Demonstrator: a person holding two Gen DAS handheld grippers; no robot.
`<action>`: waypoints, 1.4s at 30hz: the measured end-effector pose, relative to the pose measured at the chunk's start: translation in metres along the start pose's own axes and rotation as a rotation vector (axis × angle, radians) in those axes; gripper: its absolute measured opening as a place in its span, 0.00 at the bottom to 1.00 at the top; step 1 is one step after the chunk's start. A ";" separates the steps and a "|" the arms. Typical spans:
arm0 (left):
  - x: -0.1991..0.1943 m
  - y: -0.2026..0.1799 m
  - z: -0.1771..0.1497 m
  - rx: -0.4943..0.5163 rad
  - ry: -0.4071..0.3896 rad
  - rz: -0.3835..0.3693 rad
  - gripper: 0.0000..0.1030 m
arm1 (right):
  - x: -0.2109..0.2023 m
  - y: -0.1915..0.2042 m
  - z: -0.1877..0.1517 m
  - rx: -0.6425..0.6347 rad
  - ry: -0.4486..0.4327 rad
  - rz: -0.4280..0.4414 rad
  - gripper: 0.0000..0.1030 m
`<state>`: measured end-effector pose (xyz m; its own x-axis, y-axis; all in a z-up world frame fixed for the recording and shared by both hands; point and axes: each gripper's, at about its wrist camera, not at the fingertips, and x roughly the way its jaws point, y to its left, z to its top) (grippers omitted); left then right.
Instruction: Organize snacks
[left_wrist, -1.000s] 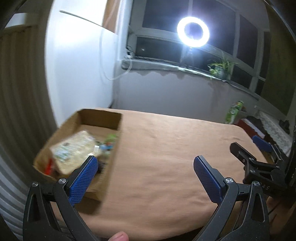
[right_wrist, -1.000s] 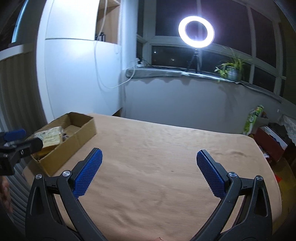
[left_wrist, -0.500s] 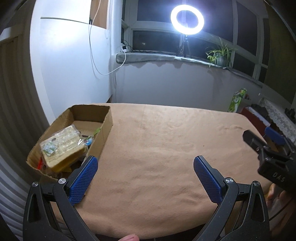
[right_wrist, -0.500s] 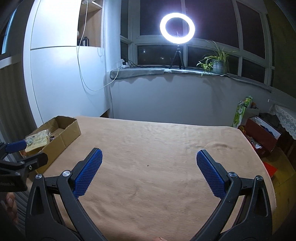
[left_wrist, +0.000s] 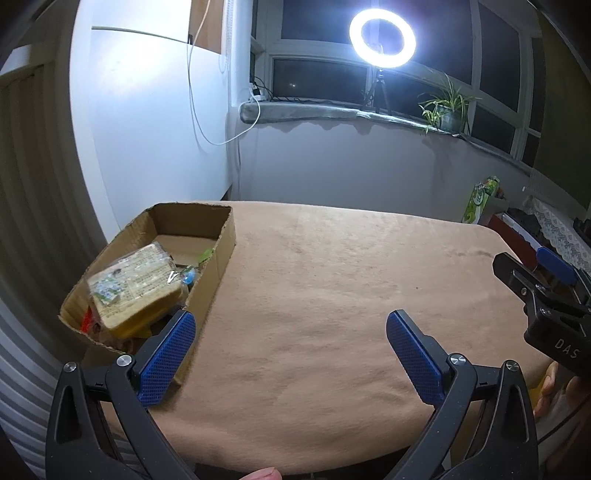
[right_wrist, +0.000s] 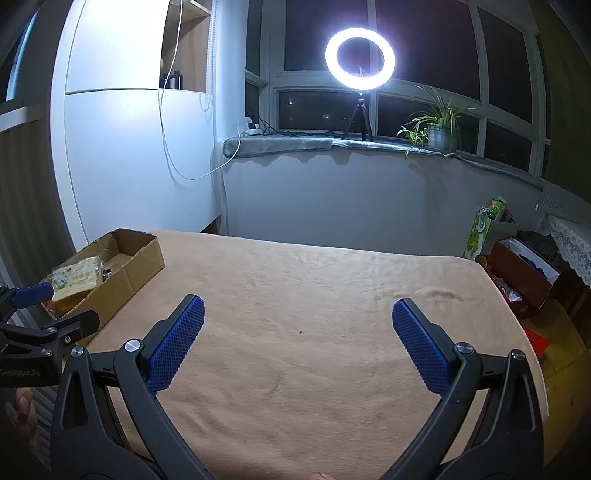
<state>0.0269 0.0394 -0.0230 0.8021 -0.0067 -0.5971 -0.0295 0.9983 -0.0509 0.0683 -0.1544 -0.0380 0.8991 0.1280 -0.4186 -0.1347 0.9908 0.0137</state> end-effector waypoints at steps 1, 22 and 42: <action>0.000 0.000 0.000 0.000 -0.001 -0.001 1.00 | 0.000 0.001 0.000 -0.002 0.000 0.001 1.00; -0.002 -0.006 -0.002 0.028 0.002 0.000 1.00 | -0.002 0.002 0.000 -0.003 0.000 0.005 1.00; -0.004 -0.009 -0.002 0.036 -0.002 0.007 1.00 | -0.003 0.001 0.000 -0.002 -0.004 0.000 1.00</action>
<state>0.0227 0.0306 -0.0213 0.8031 0.0005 -0.5958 -0.0135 0.9998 -0.0174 0.0653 -0.1536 -0.0369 0.9009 0.1280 -0.4148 -0.1351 0.9908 0.0122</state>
